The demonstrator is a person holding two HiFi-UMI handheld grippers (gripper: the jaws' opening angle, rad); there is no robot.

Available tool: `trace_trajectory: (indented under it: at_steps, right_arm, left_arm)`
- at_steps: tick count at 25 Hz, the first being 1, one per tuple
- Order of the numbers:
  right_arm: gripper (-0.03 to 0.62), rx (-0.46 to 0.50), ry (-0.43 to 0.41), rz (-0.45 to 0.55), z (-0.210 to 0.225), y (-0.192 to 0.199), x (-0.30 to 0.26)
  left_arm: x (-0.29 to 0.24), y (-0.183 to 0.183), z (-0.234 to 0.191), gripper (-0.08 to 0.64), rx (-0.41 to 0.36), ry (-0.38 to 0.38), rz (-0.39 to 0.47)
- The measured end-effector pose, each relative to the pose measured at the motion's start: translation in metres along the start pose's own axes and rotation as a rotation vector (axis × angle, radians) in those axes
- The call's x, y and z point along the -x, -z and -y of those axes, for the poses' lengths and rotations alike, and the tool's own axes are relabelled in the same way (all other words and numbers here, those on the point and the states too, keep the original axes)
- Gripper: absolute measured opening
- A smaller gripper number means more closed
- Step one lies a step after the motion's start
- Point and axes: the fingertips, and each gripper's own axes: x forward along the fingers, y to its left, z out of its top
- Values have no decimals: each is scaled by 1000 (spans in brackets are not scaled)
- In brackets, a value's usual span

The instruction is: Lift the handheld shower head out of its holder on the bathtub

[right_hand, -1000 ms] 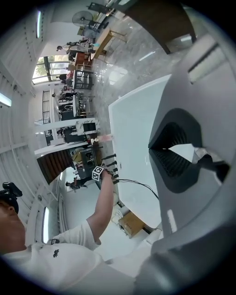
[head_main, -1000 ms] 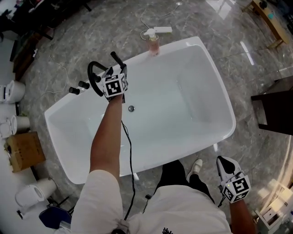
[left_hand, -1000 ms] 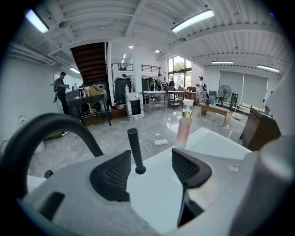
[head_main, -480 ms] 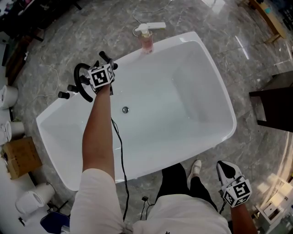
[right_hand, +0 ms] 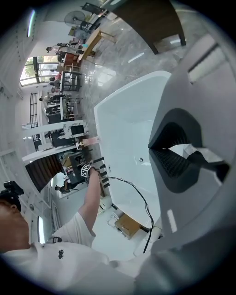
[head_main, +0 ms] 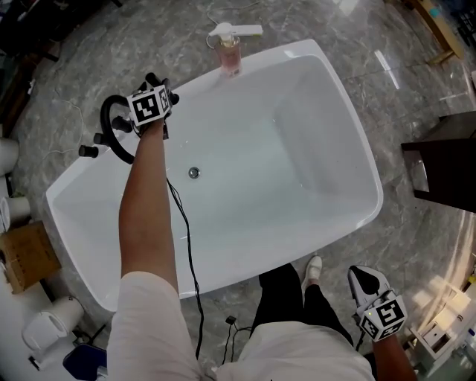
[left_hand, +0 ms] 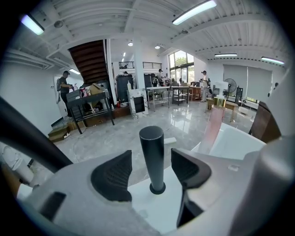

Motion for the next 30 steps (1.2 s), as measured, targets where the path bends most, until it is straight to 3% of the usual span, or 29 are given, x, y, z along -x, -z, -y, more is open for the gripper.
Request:
trace_trajectory:
  at_steps: [6,8,14,30]
  right_arm:
    - [14,1,8,-3,3,3,-1]
    - [14,3,9,-5,3,5,-1]
    - [14,1,1,9,-1,6,-2]
    - [14,9,-39,92,-23,-3,23]
  left_arm:
    - [-7,-8,0,235,13,-4,10]
    - [-7,-8,-1,149,21,-8,4]
    - [2,-6,3,141,37,-7,13]
    - [76,-44,17,140,-31,-9,76]
